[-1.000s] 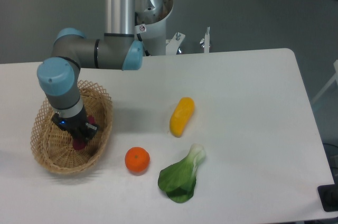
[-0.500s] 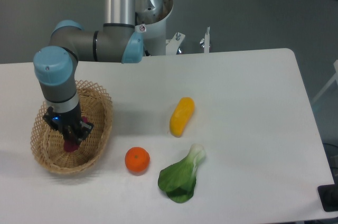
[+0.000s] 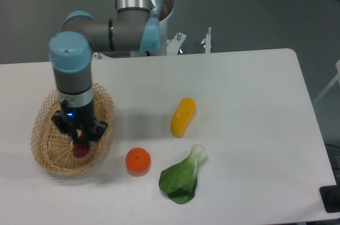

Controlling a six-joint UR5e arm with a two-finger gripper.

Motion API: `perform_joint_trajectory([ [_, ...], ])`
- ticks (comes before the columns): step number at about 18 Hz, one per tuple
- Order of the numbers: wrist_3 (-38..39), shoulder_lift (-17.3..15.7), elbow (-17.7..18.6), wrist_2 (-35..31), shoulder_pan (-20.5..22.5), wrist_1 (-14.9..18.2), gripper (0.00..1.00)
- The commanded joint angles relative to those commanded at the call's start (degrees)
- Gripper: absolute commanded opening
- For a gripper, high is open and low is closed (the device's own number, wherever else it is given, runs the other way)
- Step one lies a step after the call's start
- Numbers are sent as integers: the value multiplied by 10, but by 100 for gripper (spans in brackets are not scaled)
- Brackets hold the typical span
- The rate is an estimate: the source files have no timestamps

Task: Pick up the sweet potato from the basket
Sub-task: 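Lift the sweet potato up out of the basket, then carry the held sweet potato back toward the starting position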

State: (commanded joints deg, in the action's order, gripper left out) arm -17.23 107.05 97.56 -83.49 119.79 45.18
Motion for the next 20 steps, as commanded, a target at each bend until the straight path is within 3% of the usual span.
perform_joint_trajectory([
  [4, -46, 3, -13, -4, 32, 0, 13],
  [10, -142, -1, -18, -3, 117, 1, 13],
  [15, -210, 11, -34, -4, 156, 2, 13],
  [17, -254, 14, -40, -4, 182, 14, 13],
  [20, -332, 16, -61, -4, 218, 67, 14],
])
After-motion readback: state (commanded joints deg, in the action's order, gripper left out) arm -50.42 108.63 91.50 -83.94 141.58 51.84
